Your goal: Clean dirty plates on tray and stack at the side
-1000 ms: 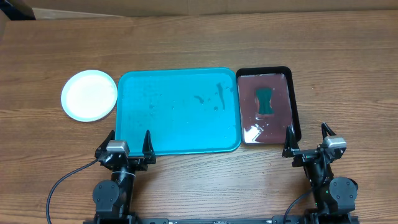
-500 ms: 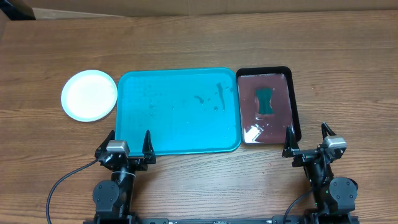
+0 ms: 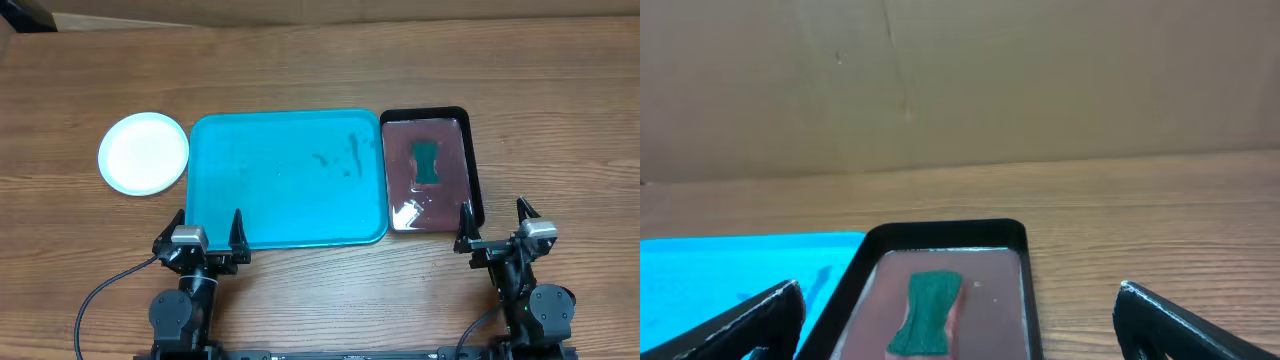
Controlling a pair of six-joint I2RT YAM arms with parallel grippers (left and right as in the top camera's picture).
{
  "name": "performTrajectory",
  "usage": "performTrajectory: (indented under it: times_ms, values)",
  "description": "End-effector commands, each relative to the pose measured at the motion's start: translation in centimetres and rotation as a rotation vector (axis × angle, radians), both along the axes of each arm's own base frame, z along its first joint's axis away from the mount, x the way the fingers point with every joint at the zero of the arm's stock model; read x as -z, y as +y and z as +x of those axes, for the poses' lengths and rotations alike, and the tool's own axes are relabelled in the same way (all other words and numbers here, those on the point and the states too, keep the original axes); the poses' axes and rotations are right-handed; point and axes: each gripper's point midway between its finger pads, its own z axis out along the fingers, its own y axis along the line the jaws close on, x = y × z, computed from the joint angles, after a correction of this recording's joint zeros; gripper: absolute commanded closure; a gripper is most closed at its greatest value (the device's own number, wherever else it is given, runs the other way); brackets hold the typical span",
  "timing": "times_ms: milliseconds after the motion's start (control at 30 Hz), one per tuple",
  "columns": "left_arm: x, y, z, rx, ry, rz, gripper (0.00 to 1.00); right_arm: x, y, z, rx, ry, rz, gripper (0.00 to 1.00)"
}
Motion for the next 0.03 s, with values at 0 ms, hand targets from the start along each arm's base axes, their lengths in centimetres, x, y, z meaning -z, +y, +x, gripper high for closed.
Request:
performTrajectory:
  times_ms: [0]
  values:
    - [-0.01, 0.38, -0.02, -0.018, -0.005, 0.023, 0.0, 0.14, -0.3, 0.05, 0.014, -0.006, -0.007, 0.0]
